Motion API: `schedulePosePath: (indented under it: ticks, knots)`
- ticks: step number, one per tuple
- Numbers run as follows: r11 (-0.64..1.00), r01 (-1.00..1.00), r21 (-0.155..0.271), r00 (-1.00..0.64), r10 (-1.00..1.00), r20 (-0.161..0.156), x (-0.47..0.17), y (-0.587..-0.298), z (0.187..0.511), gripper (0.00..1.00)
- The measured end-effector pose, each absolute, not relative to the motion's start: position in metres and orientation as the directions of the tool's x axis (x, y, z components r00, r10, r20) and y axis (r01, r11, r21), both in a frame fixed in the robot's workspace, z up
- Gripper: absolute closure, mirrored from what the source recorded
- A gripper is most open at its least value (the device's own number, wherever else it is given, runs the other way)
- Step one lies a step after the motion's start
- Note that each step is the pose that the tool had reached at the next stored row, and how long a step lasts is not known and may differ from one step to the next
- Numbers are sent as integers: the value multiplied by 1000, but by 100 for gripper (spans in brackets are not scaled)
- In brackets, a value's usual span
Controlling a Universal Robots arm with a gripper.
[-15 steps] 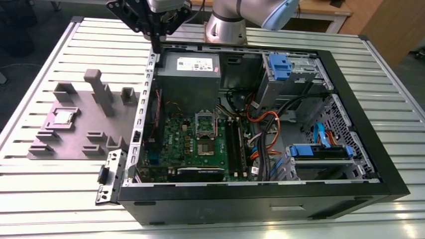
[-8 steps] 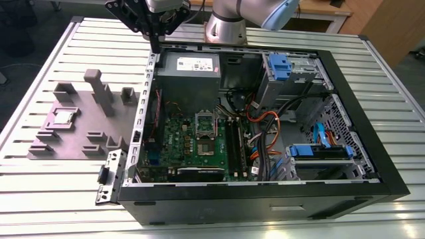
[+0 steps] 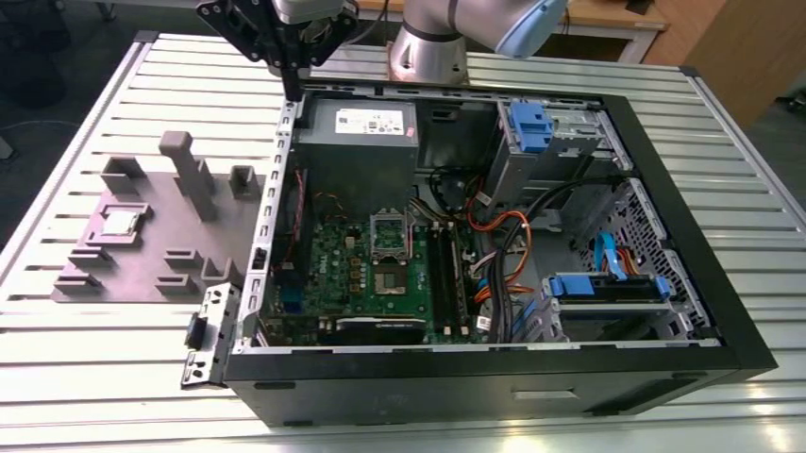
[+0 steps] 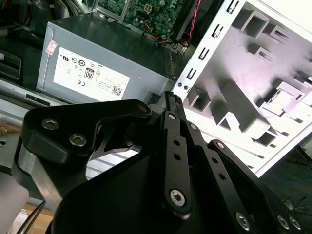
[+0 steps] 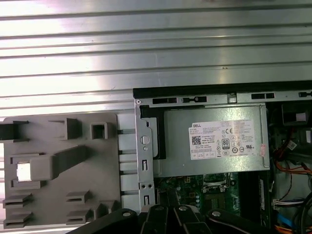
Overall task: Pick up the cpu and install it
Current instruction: 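Reach for the cpu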
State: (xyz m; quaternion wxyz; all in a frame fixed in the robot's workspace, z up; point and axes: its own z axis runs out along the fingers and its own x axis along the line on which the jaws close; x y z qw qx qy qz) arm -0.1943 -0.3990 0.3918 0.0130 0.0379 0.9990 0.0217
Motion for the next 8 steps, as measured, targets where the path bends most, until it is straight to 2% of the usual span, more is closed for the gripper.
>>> schedulePosePath:
  ticks: [8]
  knots:
    - [996, 75, 44, -997, 76, -24, -196, -399, 392, 89]
